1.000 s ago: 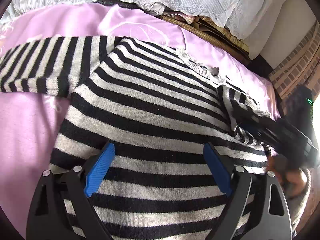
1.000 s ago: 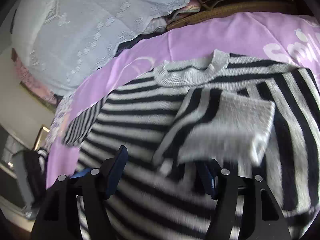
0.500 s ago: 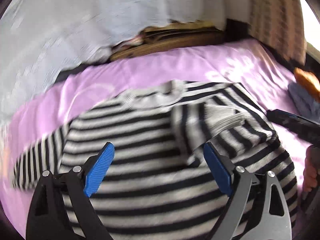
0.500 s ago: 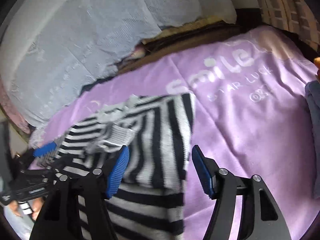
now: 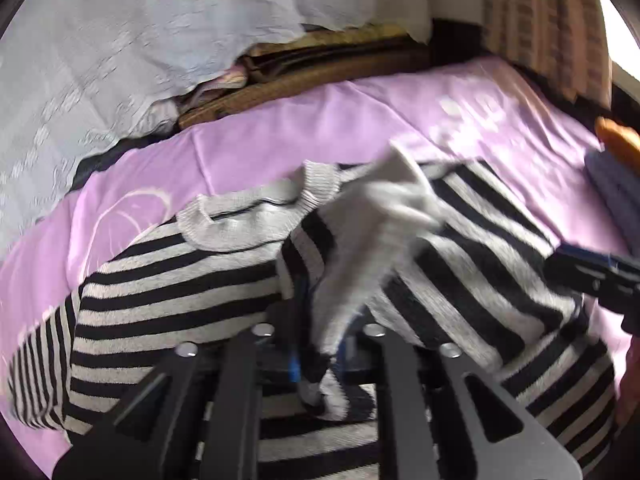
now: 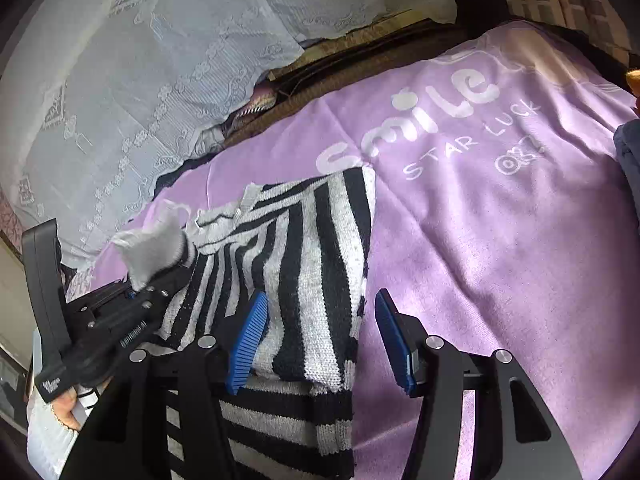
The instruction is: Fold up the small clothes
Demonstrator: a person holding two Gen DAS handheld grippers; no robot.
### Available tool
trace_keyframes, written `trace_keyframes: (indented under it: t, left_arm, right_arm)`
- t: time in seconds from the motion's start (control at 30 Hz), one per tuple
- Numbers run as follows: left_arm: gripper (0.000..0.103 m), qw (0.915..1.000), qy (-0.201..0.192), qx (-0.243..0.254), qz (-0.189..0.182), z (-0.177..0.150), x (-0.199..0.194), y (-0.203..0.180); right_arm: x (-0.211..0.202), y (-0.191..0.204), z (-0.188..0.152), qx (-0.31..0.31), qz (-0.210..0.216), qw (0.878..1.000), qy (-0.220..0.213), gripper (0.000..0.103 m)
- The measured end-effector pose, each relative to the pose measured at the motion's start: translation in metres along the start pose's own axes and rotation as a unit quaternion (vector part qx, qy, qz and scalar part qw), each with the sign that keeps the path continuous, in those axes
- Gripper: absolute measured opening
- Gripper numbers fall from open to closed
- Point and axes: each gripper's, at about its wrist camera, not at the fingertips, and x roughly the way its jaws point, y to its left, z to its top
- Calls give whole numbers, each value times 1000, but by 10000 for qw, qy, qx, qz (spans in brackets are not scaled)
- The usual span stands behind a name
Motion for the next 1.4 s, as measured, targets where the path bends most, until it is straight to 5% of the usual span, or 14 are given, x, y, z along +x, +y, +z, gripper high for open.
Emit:
trace_keyframes:
  t: [0.2,0.33,0.5,0.57,0.63,0.7,0.83,0.93,1.07,1.27,1.4]
  left_arm:
    - [7,9954,-292,-905,-129,1,-17,56]
    - [7,9947,-404,-949,45,-7,-18,65]
    - [16,9930,76,-1170,104,-24,10,77]
    - [25,9886,429,-1444,2,-35,29,87]
    - [31,9852,390,-1662,-165,-36,26,96]
    - [59,9827,350,-1817,-53,-38,22,101]
    - [67,9798,163,-1987,-174,-45,8,107]
    - [69,9750,168,-2206,-205,-46,8,117]
    - [68,9724,372,-2289,-237,-48,18,121]
    - [62,9726,292,-2300,-177,-51,6,124]
    - [61,9669,-302,-2504,-376,-48,-23,132]
  right_arm:
    - [-2,9,16,4,209,9997,-104,27]
    - [14,30,46,-277,71,9996,-71,22]
    - [84,25,64,-200,-335,9968,691,16]
    - [97,15,61,-196,-455,9963,695,0]
    - [92,9,62,-98,-367,9972,646,0]
    - [83,6,63,-57,-403,9975,570,0]
    - [35,30,46,-408,-111,9989,206,6]
    - [11,57,17,-1016,156,9943,271,6]
    - [30,46,-31,-1254,-63,9882,879,0]
    - [16,43,-14,-841,189,9929,820,6]
    - [14,59,21,-1012,75,9940,408,14]
